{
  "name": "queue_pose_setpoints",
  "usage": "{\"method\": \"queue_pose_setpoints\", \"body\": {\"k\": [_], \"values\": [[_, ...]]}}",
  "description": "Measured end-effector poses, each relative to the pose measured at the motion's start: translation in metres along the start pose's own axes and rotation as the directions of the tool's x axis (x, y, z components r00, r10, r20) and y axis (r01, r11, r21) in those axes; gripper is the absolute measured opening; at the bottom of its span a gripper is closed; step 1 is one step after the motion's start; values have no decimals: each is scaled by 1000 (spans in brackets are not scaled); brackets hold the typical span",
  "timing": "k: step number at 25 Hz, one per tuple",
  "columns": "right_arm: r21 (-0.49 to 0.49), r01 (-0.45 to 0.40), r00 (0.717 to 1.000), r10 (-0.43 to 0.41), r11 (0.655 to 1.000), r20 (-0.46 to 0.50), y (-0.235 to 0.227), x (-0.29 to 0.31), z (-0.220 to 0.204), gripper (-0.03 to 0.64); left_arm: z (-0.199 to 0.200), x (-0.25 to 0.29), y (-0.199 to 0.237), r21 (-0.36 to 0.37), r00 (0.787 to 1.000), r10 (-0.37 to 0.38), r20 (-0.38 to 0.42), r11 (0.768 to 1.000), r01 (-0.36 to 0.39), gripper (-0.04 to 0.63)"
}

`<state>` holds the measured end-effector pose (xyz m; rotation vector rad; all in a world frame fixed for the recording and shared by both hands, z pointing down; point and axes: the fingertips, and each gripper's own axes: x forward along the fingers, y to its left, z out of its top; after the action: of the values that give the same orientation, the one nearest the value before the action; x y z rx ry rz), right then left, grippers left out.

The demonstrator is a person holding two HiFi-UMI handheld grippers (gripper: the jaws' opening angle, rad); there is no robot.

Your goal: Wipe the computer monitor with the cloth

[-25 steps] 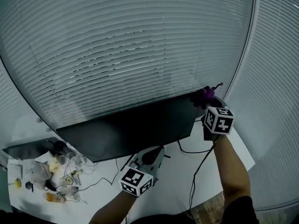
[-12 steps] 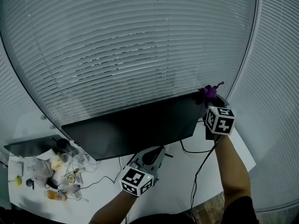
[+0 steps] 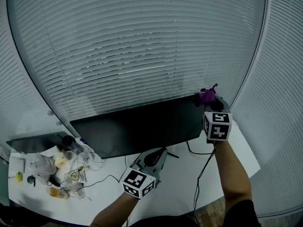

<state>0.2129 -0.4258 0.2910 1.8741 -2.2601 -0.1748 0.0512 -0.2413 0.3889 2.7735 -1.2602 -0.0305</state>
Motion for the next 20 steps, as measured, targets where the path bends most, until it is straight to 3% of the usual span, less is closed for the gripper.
{"method": "queue_pose_setpoints", "body": {"k": [6, 20], "values": [[-25, -65, 998, 65, 998, 1, 49, -9, 26, 67, 16, -28, -3, -1, 1000, 23, 12, 1000, -23, 3], [-49, -274, 961, 276, 960, 28, 213, -30, 68, 67, 27, -145, 35, -14, 978, 204, 41, 979, -204, 3]]}}
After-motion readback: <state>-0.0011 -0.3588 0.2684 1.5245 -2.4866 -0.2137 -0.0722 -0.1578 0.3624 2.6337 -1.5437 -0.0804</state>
